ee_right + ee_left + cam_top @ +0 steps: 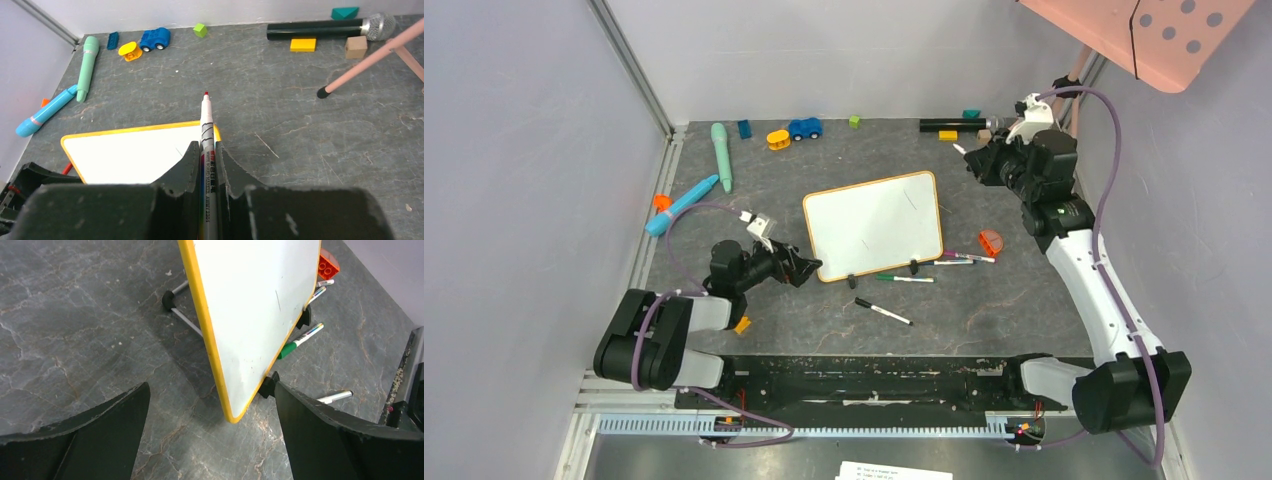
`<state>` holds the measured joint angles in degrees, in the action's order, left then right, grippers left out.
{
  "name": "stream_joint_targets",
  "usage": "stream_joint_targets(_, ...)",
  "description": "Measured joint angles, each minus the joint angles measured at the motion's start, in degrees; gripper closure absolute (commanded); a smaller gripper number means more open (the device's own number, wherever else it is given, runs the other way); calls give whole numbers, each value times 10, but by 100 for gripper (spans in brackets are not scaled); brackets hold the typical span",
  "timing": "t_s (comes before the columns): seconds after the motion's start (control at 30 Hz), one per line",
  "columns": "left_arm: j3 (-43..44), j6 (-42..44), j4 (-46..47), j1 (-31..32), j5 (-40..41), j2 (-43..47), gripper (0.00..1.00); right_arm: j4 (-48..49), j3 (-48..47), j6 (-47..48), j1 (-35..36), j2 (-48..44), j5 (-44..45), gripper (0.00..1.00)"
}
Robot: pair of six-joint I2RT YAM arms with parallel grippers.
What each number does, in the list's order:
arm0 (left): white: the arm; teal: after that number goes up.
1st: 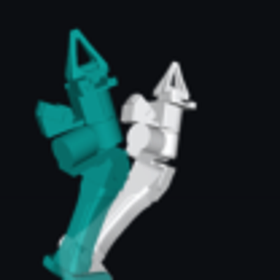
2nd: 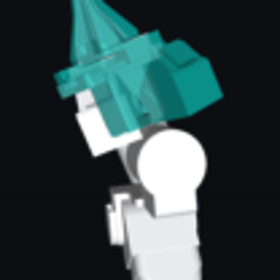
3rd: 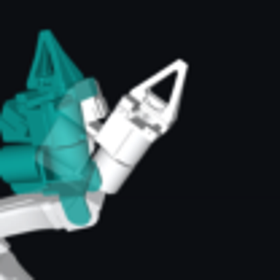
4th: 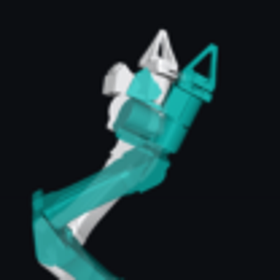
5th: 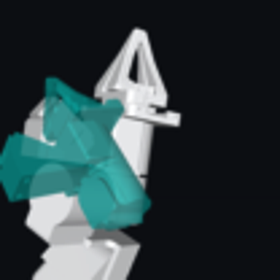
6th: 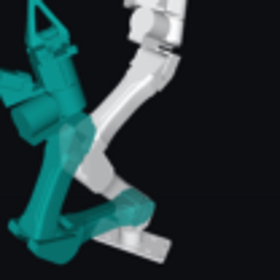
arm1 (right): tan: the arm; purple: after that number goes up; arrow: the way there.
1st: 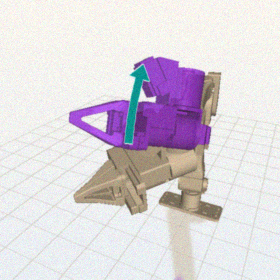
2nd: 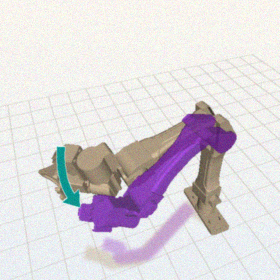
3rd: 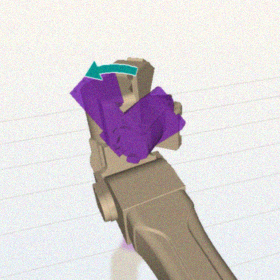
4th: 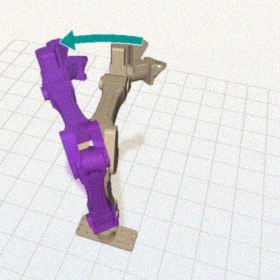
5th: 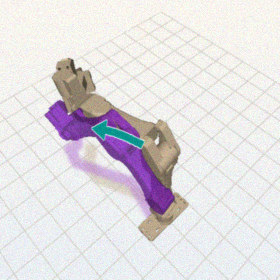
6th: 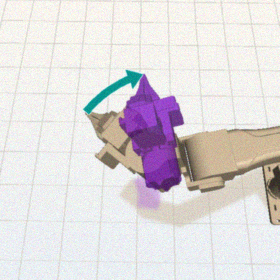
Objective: Write a sentence on the whiteboard
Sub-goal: Hold the whiteboard at the center of the board.
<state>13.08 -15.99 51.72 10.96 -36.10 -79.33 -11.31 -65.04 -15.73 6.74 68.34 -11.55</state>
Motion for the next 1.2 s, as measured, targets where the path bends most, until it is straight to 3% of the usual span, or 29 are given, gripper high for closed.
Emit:
stream_joint_targets(0.4, 2, 9, 17, 0, -6, 3, 0, -17, -63, 8, 21, 14, -4, 100)
stream_joint_targets(0.77, 12, 16, 14, 0, -21, 22, 0, -28, -65, 8, 32, 15, -6, 100)
stream_joint_targets(1.2, 43, 16, 7, 0, -52, -36, 0, -29, -65, 8, 66, 15, -6, 100)
